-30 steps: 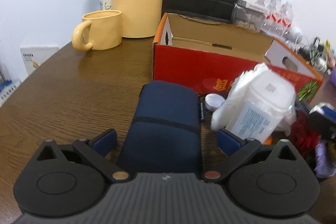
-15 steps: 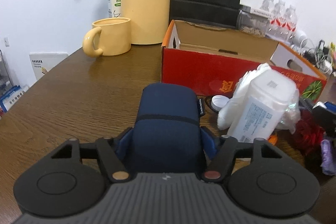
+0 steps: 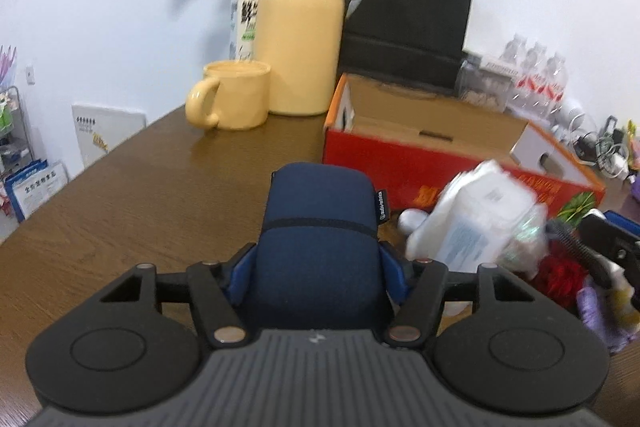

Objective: Organize objects
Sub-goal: 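Grasp the navy zippered case with the left gripper, then lower the navy case and white cap into the box and release both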

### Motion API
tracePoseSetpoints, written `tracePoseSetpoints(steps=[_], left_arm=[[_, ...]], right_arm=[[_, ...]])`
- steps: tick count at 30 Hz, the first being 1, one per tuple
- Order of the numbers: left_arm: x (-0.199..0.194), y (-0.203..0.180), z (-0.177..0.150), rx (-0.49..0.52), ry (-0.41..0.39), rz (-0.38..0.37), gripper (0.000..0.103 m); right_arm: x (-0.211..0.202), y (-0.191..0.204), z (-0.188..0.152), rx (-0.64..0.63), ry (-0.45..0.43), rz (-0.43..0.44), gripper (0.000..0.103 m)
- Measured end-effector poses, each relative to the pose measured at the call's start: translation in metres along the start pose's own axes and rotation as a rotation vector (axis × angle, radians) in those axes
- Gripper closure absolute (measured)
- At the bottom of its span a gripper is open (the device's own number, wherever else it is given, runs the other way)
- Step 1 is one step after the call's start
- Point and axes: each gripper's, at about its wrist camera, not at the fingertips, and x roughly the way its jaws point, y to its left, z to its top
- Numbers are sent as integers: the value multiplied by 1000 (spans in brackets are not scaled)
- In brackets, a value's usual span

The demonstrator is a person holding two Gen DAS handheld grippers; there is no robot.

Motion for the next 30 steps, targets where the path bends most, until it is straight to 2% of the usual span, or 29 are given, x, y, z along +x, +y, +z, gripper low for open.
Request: tracePoseSetpoints(steps=[8, 15, 22, 27, 30], left_arm=[[-17, -30, 56, 39, -99, -58, 39], [15, -66, 102, 51, -78, -111, 39], [71, -83, 124, 43, -62, -111, 39], [104, -81, 132, 31, -9, -125, 39], [119, -83, 133, 60, 31, -104, 39]], right_arm=[[2, -29, 48, 11, -32, -26, 76], [42, -55, 96, 22, -28, -71, 76], [108, -83, 108, 57, 81, -113, 76], [149, -101, 95, 76, 197, -113, 76], [165, -101, 85, 70, 256, -103, 76]])
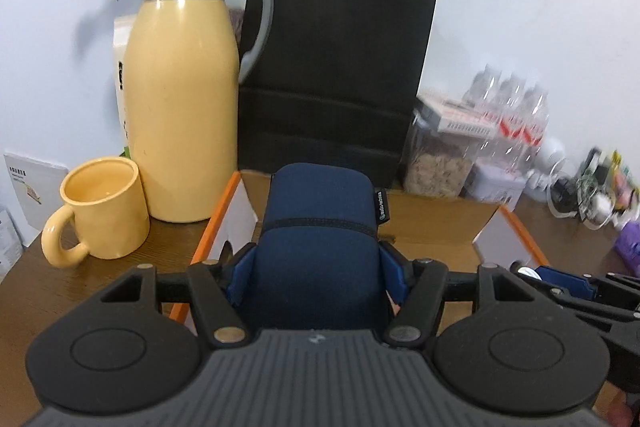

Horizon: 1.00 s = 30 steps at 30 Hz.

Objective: Organize objects
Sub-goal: 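Lower the navy case and white cap into the box and release both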

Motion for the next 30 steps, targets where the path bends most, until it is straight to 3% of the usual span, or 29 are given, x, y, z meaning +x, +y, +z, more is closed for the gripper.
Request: tracePoseSetpoints(steps=[4, 7, 8, 9, 10, 11, 13, 23, 30], left_arm=[[22, 3, -5, -2, 91, -8, 39], [26, 4, -7, -5, 115, -15, 38], [24, 2, -6, 3, 109, -7, 35], [21, 2, -6, 9, 96, 2, 25], [19, 1, -6, 12, 79, 5, 15], [17, 0, -5, 17, 69, 7, 0], [11, -1, -4, 23, 36, 8, 0], [2, -7, -1, 33, 15, 14, 0], [-19, -10, 0, 44, -49, 10, 0]], right_arm=[[10, 6, -8, -22, 44, 6, 76], [12, 7, -10, -29, 59, -7, 75], [12, 8, -11, -33, 67, -15, 75], [13, 9, -12, -39, 78, -21, 75], [14, 10, -12, -42, 85, -24, 65], [14, 11, -12, -47, 89, -27, 39], [13, 13, -11, -62, 75, -36, 3], [5, 12, -7, -64, 24, -56, 2], [-9, 17, -4, -79, -21, -58, 1]])
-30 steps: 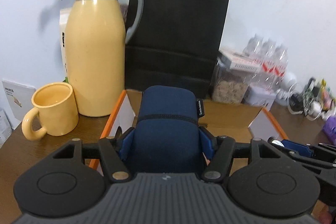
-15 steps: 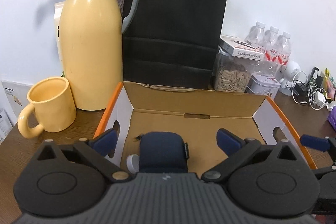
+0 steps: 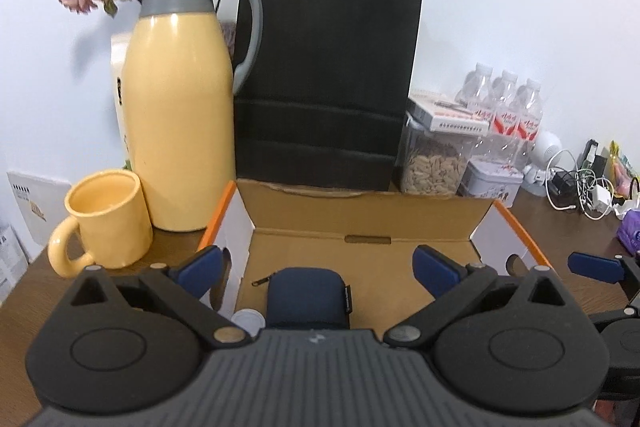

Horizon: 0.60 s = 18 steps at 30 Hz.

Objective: Organize objects
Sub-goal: 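Lower the navy case and white cap into the box and release both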

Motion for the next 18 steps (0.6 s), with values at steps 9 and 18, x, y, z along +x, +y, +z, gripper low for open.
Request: tracePoseSetpoints(steps=[9, 18], left_arm=[[-38, 6, -9, -4, -70, 30, 0], [-81, 12, -25, -30, -103, 19, 0]], right_arm=[[-43, 1, -3, -10, -79, -1, 0], [-90, 8, -13, -32, -149, 30, 0]])
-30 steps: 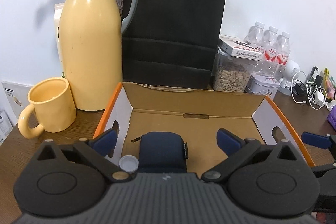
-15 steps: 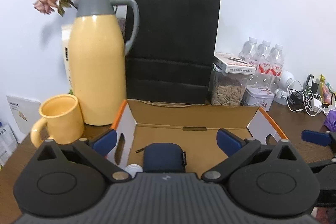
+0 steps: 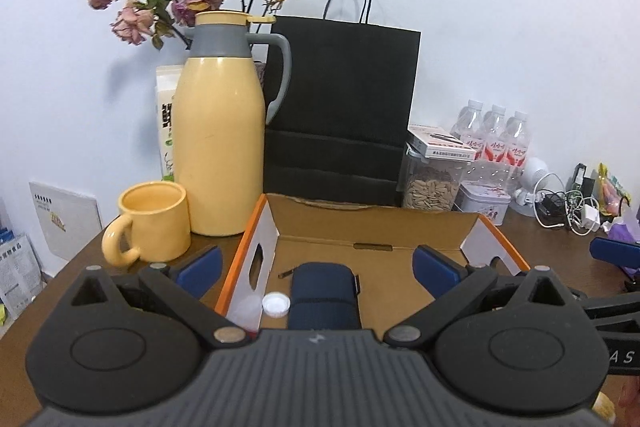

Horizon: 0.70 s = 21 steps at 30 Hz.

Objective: Organize objects
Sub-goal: 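Lower the navy case and white cap into the box and release both, then grasp the yellow plush toy with the right gripper while the left approaches the cotton-pad tub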

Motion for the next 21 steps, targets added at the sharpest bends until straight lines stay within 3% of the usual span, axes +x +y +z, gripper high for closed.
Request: tracePoseSetpoints(steps=[21], left_arm=[[-70, 11, -60, 4, 79, 56, 0]], right_arm=[[-85, -29, -67, 21, 71, -10, 0]])
